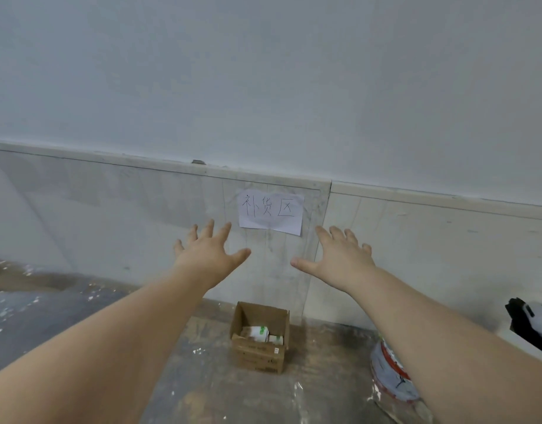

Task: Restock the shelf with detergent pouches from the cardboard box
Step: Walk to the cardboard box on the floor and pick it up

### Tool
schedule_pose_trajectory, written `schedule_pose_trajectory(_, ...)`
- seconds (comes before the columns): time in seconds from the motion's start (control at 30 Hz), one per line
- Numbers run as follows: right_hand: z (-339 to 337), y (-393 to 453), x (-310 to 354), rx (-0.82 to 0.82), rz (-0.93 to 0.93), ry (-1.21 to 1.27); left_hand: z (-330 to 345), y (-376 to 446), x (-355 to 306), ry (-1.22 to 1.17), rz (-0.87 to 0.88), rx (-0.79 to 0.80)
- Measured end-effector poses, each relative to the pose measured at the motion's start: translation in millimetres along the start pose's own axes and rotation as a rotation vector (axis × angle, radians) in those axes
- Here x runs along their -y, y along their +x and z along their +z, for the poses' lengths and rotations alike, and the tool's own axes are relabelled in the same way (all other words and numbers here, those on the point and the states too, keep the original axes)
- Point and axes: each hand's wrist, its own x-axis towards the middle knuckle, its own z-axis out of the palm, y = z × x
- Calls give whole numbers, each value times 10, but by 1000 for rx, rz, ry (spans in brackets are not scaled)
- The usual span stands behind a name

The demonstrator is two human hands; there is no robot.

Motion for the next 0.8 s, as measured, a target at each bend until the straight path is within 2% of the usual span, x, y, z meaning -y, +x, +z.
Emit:
schedule_pose_trajectory(0.33, 956, 1617, 191, 105, 141, 189, 959, 1832, 481, -153, -57, 170)
schedule_pose_trajectory(0.53, 1556, 2444, 369, 256, 308, 274, 1522, 2899, 861, -258, -110, 312)
schedule_pose_trajectory(0.8, 2206, 3094, 372, 371, 392, 381, 2224, 3564, 817, -431, -131, 423)
